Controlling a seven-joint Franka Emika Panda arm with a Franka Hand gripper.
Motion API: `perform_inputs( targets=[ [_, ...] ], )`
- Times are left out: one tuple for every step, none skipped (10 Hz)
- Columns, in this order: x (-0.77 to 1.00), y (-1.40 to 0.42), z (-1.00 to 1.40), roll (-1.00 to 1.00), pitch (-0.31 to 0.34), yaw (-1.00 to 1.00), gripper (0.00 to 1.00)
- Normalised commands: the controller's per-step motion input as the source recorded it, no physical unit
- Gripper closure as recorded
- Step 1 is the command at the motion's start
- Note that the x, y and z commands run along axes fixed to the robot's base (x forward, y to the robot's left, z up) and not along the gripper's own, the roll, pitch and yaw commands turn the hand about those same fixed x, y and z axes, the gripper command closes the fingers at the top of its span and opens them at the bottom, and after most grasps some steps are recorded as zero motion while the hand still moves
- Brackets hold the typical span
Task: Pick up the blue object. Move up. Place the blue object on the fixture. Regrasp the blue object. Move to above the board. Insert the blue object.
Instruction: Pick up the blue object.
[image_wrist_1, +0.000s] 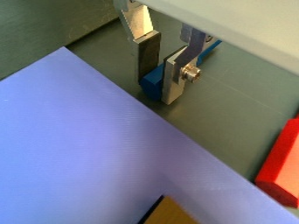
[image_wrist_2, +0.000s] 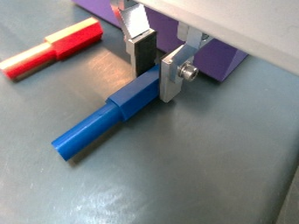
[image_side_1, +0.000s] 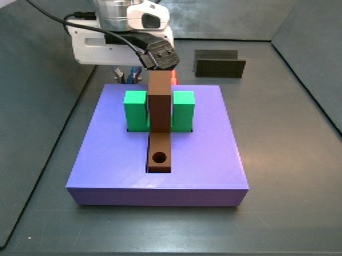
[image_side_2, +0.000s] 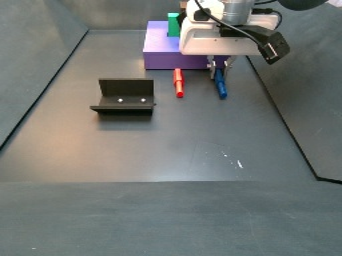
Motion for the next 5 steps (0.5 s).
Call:
perform_inputs(
  targets=[
    [0.00, 0.00, 0.00, 0.00, 0.000, 0.00, 1.00],
    [0.00, 0.00, 0.00, 0.00, 0.000, 0.00, 1.00],
    [0.00, 0.00, 0.00, 0.00, 0.000, 0.00, 1.00],
    [0.00, 0.00, 0.00, 0.00, 0.000, 0.00, 1.00],
    [0.00, 0.00, 0.00, 0.00, 0.000, 0.00, 1.00]
  ],
)
